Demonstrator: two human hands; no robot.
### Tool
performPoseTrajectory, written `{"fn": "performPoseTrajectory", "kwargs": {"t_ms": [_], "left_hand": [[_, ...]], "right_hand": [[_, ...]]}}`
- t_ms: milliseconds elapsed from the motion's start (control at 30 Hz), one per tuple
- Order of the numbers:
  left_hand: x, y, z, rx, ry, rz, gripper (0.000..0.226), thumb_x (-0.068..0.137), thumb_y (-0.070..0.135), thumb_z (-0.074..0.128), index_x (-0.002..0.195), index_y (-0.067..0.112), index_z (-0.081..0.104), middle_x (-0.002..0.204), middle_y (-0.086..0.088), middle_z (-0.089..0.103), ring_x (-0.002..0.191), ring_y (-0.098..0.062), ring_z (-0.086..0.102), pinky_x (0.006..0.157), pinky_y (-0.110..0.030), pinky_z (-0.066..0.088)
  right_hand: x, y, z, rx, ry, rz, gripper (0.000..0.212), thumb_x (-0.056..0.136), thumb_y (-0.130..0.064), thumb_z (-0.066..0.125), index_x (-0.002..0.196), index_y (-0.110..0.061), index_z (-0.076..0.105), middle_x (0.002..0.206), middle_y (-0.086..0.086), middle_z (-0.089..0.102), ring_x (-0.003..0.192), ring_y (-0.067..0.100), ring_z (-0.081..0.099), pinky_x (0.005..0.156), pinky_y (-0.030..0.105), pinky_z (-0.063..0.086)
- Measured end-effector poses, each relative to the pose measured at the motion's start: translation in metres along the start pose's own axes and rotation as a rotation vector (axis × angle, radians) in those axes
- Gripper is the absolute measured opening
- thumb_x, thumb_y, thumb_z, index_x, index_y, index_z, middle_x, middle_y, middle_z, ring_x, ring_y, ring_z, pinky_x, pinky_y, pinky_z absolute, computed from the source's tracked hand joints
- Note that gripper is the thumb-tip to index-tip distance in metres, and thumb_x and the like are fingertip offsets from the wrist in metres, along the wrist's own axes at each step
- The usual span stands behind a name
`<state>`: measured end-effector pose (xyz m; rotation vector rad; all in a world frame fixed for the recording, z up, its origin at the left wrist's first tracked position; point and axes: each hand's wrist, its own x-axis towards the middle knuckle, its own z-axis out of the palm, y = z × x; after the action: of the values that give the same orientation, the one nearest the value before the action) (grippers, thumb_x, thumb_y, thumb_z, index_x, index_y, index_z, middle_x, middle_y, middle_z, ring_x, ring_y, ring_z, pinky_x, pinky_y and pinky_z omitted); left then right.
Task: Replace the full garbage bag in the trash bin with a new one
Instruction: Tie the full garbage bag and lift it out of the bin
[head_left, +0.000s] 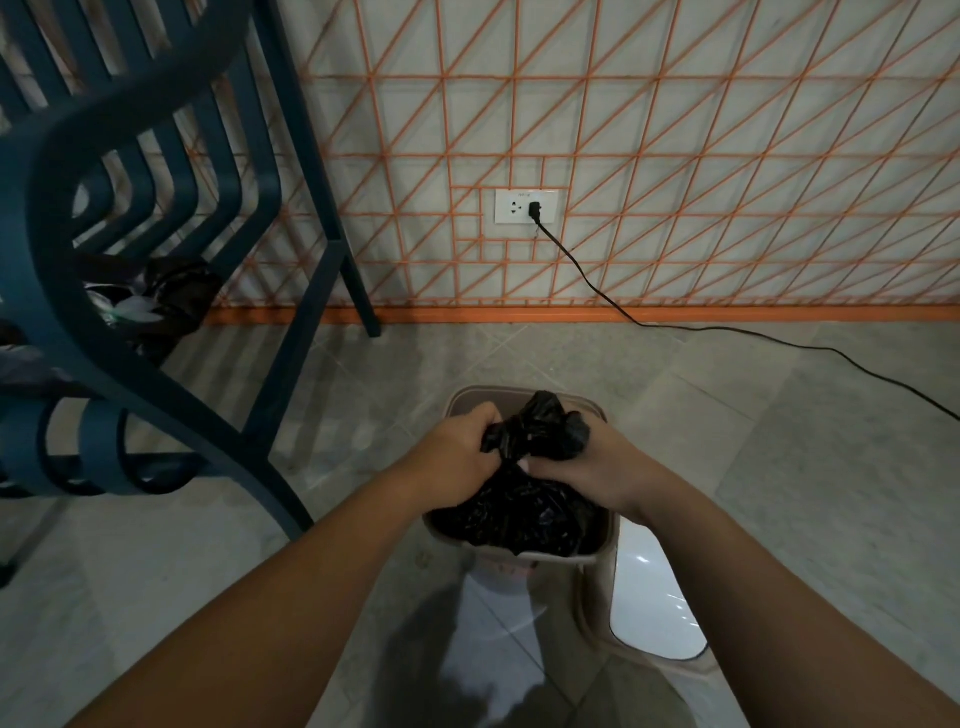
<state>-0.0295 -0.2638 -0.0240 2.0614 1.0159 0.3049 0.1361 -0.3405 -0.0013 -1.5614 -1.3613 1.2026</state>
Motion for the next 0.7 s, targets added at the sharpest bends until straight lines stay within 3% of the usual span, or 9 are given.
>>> {"fn": "performPoseTrajectory", "kwargs": {"t_ms": [33,100,167,233,300,400,500,633,700], "left_hand": [[0.001,0.001,0.000,-0.016,-0.004,-0.011,0.012,0.084,0.019,0.056,0.080,0.024,0.046,0.073,0.006,0.055,0.076,-0.014,0.054,0.065,-0.023,0.040],[0.004,0.006,0.000,-0.152,-0.056,-0.081,0.013,0.074,0.029,0.060,0.076,0.027,0.048,0.075,0.006,0.057,0.079,-0.013,0.054,0.074,-0.030,0.043],[0.006,0.011,-0.003,-0.286,-0.115,-0.174,0.027,0.056,0.045,0.063,0.074,0.028,0.052,0.076,0.009,0.058,0.077,-0.009,0.054,0.074,-0.031,0.041],[0.007,0.010,-0.003,-0.292,-0.157,-0.194,0.034,0.052,0.047,0.067,0.077,0.029,0.052,0.079,0.009,0.060,0.078,-0.007,0.057,0.074,-0.028,0.043],[0.006,0.004,-0.001,-0.242,-0.135,-0.148,0.023,0.063,0.036,0.067,0.078,0.029,0.050,0.081,0.005,0.059,0.081,-0.011,0.056,0.076,-0.030,0.044],[0.008,-0.003,0.001,-0.149,-0.042,-0.111,0.018,0.081,0.022,0.059,0.074,0.032,0.045,0.074,0.007,0.054,0.074,-0.011,0.051,0.066,-0.028,0.040],[0.010,-0.004,0.002,-0.129,0.001,-0.095,0.019,0.081,0.020,0.056,0.072,0.032,0.045,0.073,0.007,0.053,0.071,-0.010,0.050,0.064,-0.028,0.040],[0.013,-0.003,0.004,-0.138,0.053,-0.096,0.023,0.082,0.014,0.057,0.072,0.030,0.045,0.074,0.005,0.053,0.075,-0.015,0.049,0.071,-0.034,0.041],[0.013,-0.001,0.003,-0.167,0.046,-0.104,0.022,0.082,0.014,0.059,0.072,0.028,0.045,0.073,0.004,0.052,0.074,-0.015,0.048,0.071,-0.034,0.041]], "right_hand": [[0.001,0.001,0.001,-0.048,0.033,-0.056,0.028,0.076,0.006,0.071,0.098,-0.005,0.061,0.088,0.000,0.066,0.082,-0.002,0.063,0.079,0.015,0.049],[0.003,0.004,0.002,-0.107,0.131,-0.133,0.031,0.075,0.010,0.069,0.100,-0.005,0.059,0.093,0.006,0.063,0.092,0.013,0.061,0.088,0.032,0.049],[0.005,0.006,0.003,-0.118,0.204,-0.135,0.035,0.075,0.008,0.069,0.106,0.001,0.057,0.099,0.013,0.063,0.099,0.026,0.061,0.095,0.041,0.047],[0.005,0.006,0.002,-0.067,0.222,-0.128,0.042,0.074,0.008,0.071,0.111,0.002,0.052,0.101,0.010,0.064,0.098,0.021,0.062,0.092,0.029,0.048],[0.004,0.004,0.001,0.007,0.170,-0.076,0.040,0.075,0.002,0.074,0.110,-0.003,0.056,0.097,0.001,0.066,0.092,0.011,0.063,0.088,0.018,0.048],[0.000,0.000,-0.001,0.137,0.075,0.055,0.017,0.082,-0.013,0.071,0.099,-0.018,0.070,0.100,0.004,0.073,0.100,0.018,0.067,0.097,0.034,0.050],[-0.001,-0.002,-0.003,0.177,0.046,0.105,0.018,0.086,-0.024,0.067,0.101,-0.016,0.071,0.106,0.008,0.074,0.105,0.020,0.067,0.102,0.042,0.048],[0.001,-0.002,-0.004,0.256,-0.006,0.150,0.032,0.080,-0.040,0.068,0.101,-0.017,0.072,0.106,0.008,0.074,0.104,0.022,0.068,0.101,0.043,0.048],[0.002,-0.001,-0.003,0.182,0.020,0.095,0.017,0.080,-0.032,0.071,0.091,-0.019,0.073,0.097,0.004,0.075,0.097,0.018,0.069,0.095,0.038,0.051]]}}
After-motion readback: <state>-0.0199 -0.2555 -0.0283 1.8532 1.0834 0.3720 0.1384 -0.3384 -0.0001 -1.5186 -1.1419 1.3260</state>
